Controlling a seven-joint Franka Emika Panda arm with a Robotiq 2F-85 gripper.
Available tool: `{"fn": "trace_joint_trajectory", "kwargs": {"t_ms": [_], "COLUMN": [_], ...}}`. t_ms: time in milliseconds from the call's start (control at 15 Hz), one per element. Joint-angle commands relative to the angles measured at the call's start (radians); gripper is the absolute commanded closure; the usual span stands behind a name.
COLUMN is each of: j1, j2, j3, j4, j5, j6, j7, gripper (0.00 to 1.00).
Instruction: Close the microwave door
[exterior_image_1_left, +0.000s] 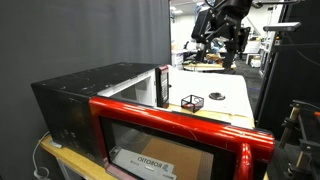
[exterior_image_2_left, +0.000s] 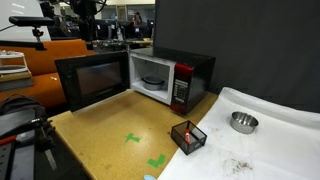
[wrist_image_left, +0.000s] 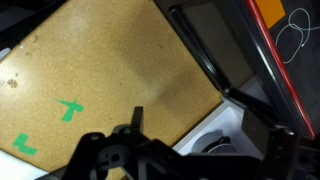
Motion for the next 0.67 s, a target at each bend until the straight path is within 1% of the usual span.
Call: {"fn": "trace_joint_trajectory", "kwargs": {"t_ms": [0, 67, 400, 467, 600], "j1": [0.026, 0.010, 0.013, 0.030, 0.036], "j2": [0.044, 0.021, 0.024, 0.032, 0.048], "j3": [-0.004, 0.008, 0.007, 0.013, 0.047], "j4": [0.057, 0.019, 0.020, 0.020, 0.001], "j5": [0.130, 0.049, 0.056, 0.118, 0.110], "j6": [0.019, 0.031, 0.031, 0.046, 0.086], "j7": [0.050, 0.061, 0.060, 0.085, 0.220], "gripper": [0.00, 0.00, 0.00, 0.00, 0.00]}}
